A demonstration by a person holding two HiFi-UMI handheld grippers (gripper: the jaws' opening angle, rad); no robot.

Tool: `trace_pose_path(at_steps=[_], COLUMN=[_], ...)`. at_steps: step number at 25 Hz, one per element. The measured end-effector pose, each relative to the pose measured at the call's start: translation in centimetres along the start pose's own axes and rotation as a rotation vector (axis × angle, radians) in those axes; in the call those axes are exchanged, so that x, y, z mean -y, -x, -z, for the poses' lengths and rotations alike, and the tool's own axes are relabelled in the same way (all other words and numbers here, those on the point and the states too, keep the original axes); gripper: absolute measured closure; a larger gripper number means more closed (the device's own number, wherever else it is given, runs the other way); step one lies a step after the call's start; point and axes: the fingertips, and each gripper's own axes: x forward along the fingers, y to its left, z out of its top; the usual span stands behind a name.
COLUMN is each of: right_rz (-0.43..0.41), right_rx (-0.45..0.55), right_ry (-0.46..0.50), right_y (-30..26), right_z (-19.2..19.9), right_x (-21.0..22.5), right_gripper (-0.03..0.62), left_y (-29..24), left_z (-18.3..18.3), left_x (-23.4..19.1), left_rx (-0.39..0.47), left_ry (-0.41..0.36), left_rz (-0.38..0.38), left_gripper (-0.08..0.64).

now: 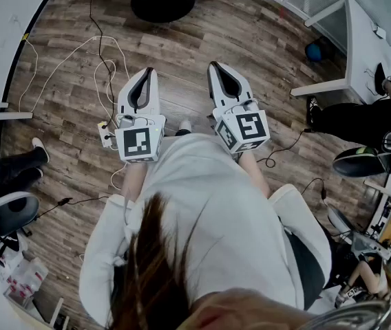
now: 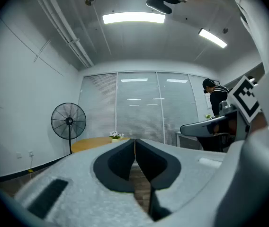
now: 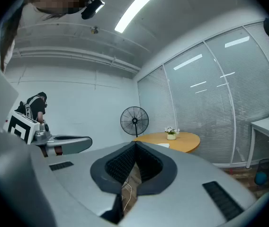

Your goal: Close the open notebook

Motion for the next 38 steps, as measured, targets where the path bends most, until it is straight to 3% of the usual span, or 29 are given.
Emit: trace_pose_path(at_steps=[23,31,38], right_rz=[-0.013,-0.009,0.017], right_rx=[0.013,-0.019,-0.035], right_ry=[-0.019,-0.023,-0.017], right_y=[0.4,-1.3,-6.7], right_z=[0.1,0.9,1.0], right_x=[1.7,1.3,1.6], right_gripper=[0.589,0.589,0.589], left_y=[-0.9,-1.8,-5.7], left_z=[0.0,0.5,0.8], left_x=[2.0,-0.5,-5.0], left_rx=[-0.002,-0.03,-0.01], left_ry=[0.003,0.035,0.044], left_rz=[0.01,-0.015,0.006], left_gripper=[0.541,0.541,0.543])
